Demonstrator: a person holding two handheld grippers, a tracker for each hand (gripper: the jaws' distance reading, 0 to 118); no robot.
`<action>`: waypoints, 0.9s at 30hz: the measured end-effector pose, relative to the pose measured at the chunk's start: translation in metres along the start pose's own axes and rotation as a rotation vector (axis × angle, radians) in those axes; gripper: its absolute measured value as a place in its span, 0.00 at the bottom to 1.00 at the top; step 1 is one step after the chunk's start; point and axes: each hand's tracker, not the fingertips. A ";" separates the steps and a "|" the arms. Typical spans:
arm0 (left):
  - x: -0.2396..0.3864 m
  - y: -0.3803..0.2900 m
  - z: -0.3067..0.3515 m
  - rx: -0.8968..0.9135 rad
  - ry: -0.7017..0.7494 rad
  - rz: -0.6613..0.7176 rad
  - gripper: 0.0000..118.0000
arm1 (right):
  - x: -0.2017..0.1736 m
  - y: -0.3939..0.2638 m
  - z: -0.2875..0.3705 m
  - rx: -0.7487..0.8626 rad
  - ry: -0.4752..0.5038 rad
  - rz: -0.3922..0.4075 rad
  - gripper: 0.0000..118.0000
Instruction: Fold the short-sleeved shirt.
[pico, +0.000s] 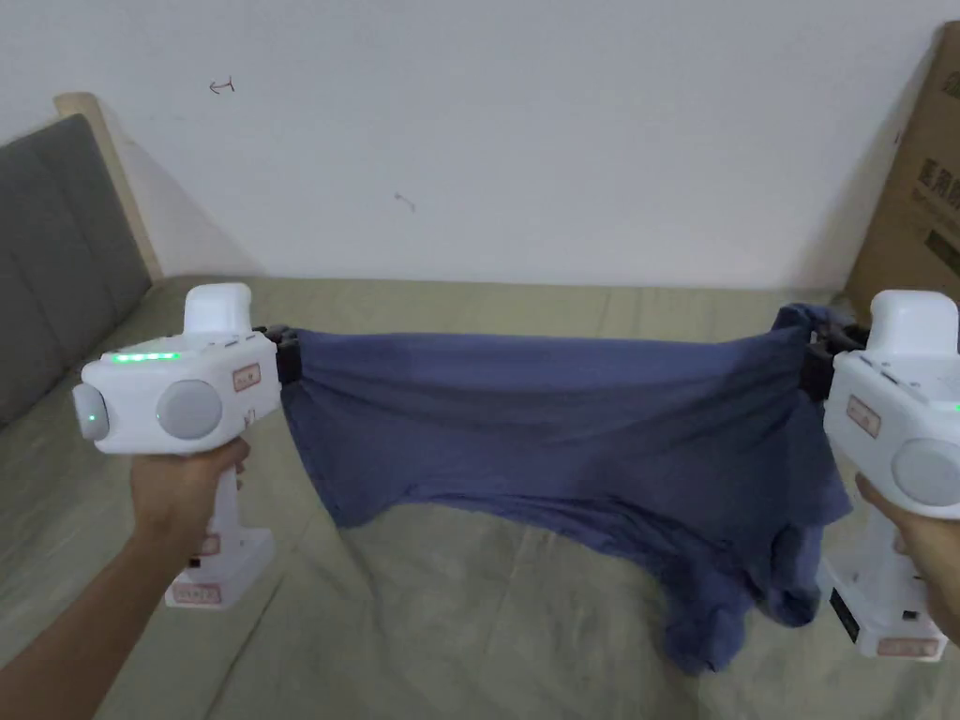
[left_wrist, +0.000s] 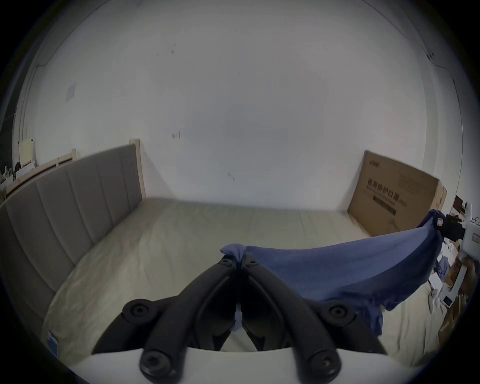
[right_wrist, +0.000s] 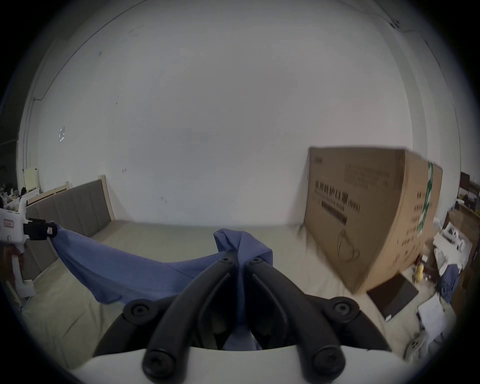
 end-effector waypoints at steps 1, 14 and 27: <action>-0.001 -0.013 0.005 0.007 -0.005 0.001 0.01 | 0.001 -0.011 0.007 -0.010 0.004 -0.011 0.02; -0.025 -0.151 0.129 -0.168 -0.033 0.001 0.01 | 0.025 -0.126 0.160 -0.210 0.095 -0.090 0.02; -0.042 -0.264 0.240 -0.308 0.047 0.074 0.01 | 0.027 -0.202 0.274 -0.426 0.113 -0.153 0.02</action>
